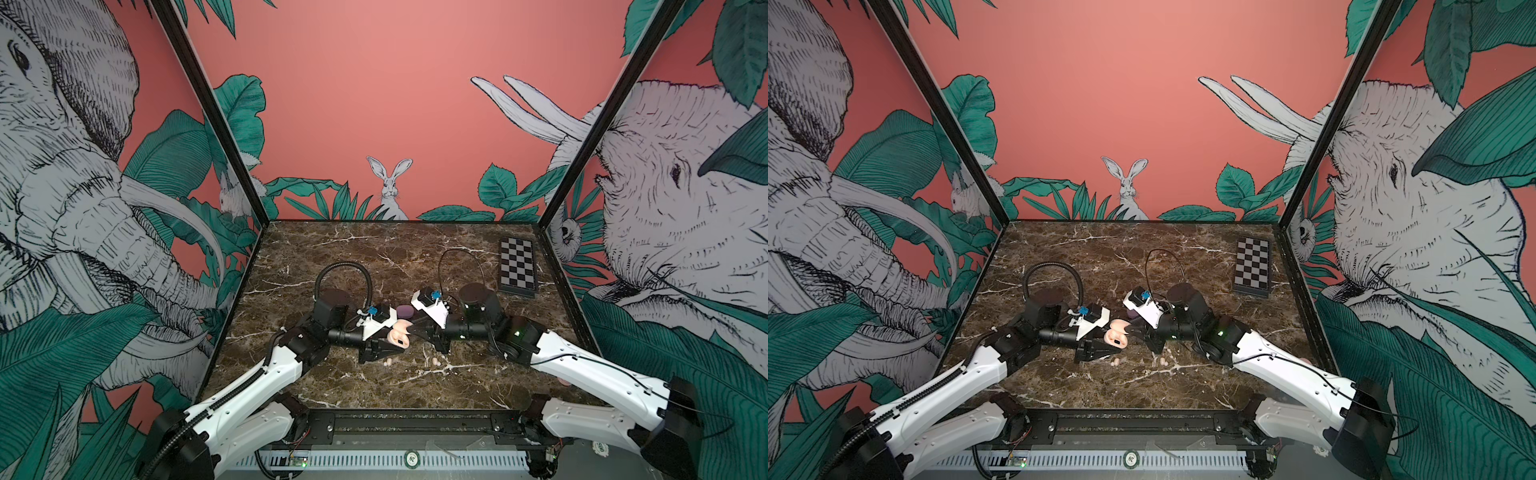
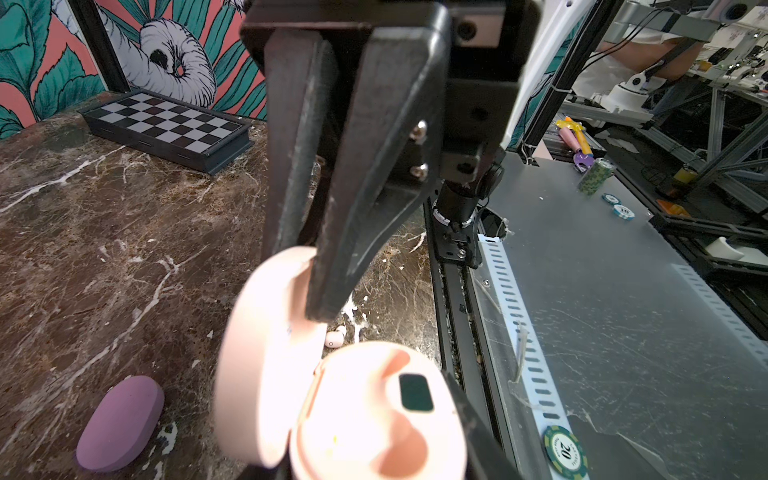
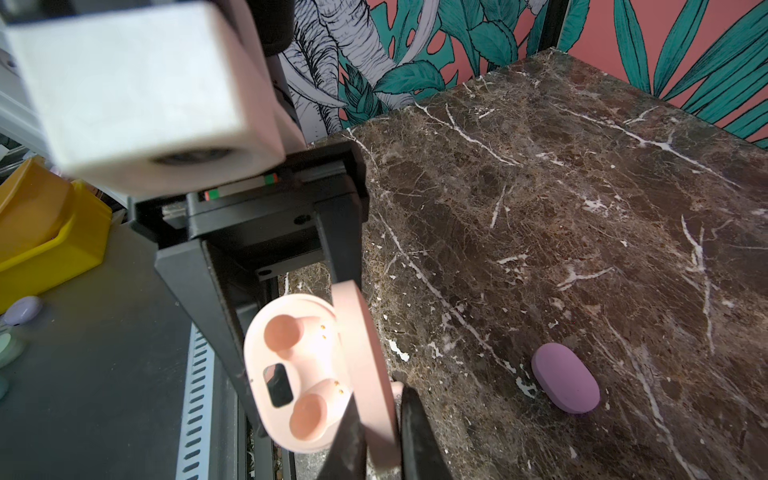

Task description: Insert the wireless bluetooth earbuds into the charging case

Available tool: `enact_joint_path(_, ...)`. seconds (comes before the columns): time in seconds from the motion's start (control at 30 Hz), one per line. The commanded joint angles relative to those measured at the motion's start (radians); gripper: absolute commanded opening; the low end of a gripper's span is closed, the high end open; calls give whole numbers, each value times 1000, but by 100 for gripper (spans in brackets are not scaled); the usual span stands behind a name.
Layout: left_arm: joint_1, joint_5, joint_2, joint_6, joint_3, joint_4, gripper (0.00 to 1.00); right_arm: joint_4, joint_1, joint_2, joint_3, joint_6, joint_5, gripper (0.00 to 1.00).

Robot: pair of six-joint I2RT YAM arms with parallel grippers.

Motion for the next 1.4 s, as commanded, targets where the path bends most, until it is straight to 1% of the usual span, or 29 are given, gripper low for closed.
enact_joint_path(0.0,-4,-5,4,-2,12,22,3,26,2,-12,30,6,-25,11)
enact_joint_path(0.07,-4,-4,4,-5,12,22,9,25,2,-12,30,6,-28,10)
enact_joint_path(0.13,-4,-9,5,-6,13,21,23,27,2,-14,30,5,-30,9)
enact_joint_path(0.2,-6,-17,6,-7,11,22,32,27,2,-15,29,4,-30,8)
enact_joint_path(0.23,-6,-21,5,-8,10,23,40,27,2,-15,28,4,-30,8)
enact_joint_path(0.27,-7,-27,4,-10,10,24,45,26,2,-17,27,4,-29,7)
enact_joint_path(0.33,-7,-32,3,-14,6,28,49,29,2,-18,26,3,-24,7)
enact_joint_path(0.5,-7,-51,-4,-20,3,30,64,29,2,-22,25,1,-6,6)
enact_joint_path(0.67,-9,-56,-10,-23,2,33,75,32,1,-26,19,-1,25,6)
enact_joint_path(0.7,-9,-57,-17,-23,1,30,79,30,2,-25,19,-1,38,5)
enact_joint_path(0.8,-9,-70,-38,-12,12,5,99,19,2,-22,24,-4,75,5)
enact_joint_path(1.03,-9,-102,-136,37,72,-107,99,19,1,-10,14,-14,135,6)
enact_joint_path(1.17,-9,-157,-221,33,78,-90,99,17,1,11,5,-21,164,6)
enact_joint_path(1.27,-9,-241,-303,3,36,-10,99,17,2,33,-4,-26,190,6)
enact_joint_path(1.33,-9,-320,-363,-6,-7,48,99,16,2,55,-9,-33,200,6)
enact_joint_path(1.37,-9,-393,-396,-5,-32,75,99,13,2,68,-10,-36,209,6)
